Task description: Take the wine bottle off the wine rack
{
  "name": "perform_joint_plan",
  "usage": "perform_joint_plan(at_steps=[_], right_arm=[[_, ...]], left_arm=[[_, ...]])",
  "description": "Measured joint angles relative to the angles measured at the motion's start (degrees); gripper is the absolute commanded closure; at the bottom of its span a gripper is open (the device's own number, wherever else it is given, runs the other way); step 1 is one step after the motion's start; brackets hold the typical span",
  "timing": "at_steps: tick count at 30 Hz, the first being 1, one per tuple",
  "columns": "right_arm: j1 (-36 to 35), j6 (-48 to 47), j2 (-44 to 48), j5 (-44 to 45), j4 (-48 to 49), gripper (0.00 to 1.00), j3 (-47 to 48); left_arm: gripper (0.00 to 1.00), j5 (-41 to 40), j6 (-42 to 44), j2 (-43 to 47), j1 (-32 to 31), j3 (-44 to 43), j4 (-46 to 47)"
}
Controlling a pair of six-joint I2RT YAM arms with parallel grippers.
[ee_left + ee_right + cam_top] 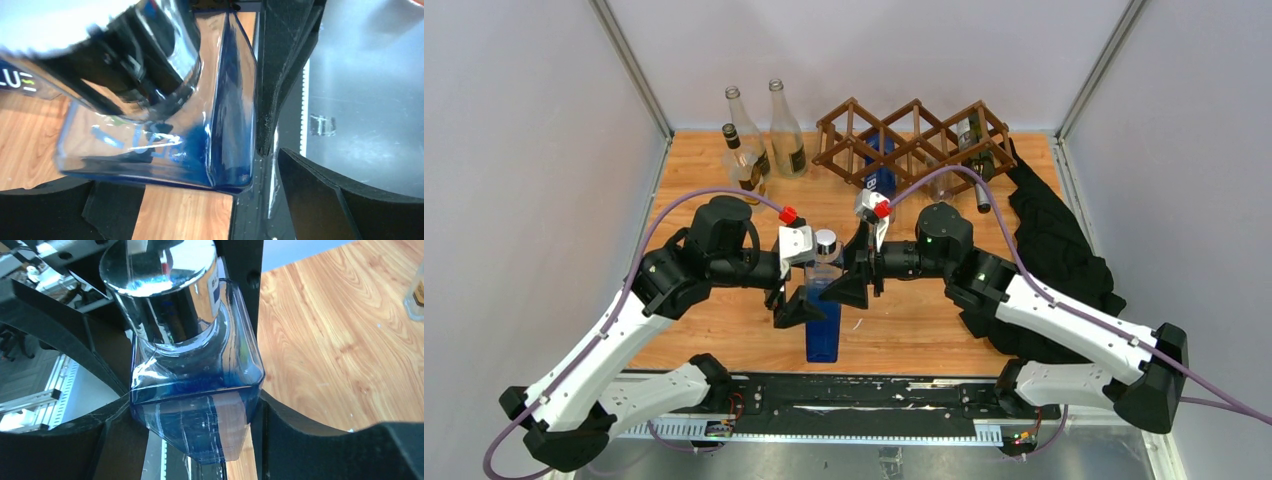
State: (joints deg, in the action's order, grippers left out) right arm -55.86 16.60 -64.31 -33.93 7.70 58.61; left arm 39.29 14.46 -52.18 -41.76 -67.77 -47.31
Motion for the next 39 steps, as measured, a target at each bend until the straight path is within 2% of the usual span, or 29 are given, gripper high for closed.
perform_joint_plan(at_steps=[4,8,18,21,22,23,25,26,27,29,31,39], right_arm=[[0.0,-1.8,0.0,1.6,-3.4,1.0,0.0],[0.0,-3.3,0.3,2.0,-4.8,1.0,0.0],[-1.2,-6.0,0.2,0.7,-7.6,1.0,0.1],[-2.0,-7.3,-0.8,0.7,-9.2,0.99,1.2],[-2.2,-7.6,-1.1,0.7,-9.7,0.95,1.6],[-2.5,-8.0,-1.6,0.7,-10.3,0.87,2.0],[-2.9,-8.6,-2.1,0.6,-11.1,0.55,2.6],[-3.0,-8.7,-2.2,0.6,-11.2,0.39,2.6],[-3.1,-8.8,-2.2,0.7,-11.3,0.28,2.6],[-3.2,-8.7,-2.2,1.0,-11.3,0.13,2.6],[-3.4,-7.9,-2.0,1.6,-8.4,0.07,2.6],[-3.7,-7.5,3.0,8.9,-4.3,0.03,0.3]], left_arm=[[0.01,-2.1,1.4,0.1,0.2,0.0,0.0],[0.09,-1.8,2.3,-0.1,0.4,0.0,0.0],[0.39,0.4,4.9,-3.1,0.9,-0.8,-3.3],[0.55,1.0,4.9,-3.6,1.2,-0.8,-4.9],[0.64,1.0,4.9,-3.6,1.3,-0.8,-5.3],[0.74,1.1,5.0,-3.6,1.4,-0.8,-6.0],[0.94,1.2,5.2,-3.6,1.5,-0.8,-6.8],[1.0,1.2,5.3,-3.6,1.6,-0.8,-7.1],[1.0,1.2,5.4,-3.6,1.6,-0.8,-7.3],[1.0,1.6,5.7,-3.6,2.0,-0.8,-7.3],[1.0,1.7,7.1,-3.7,2.7,-0.7,-7.3],[1.0,4.6,12.0,-4.5,9.0,0.1,-7.5]])
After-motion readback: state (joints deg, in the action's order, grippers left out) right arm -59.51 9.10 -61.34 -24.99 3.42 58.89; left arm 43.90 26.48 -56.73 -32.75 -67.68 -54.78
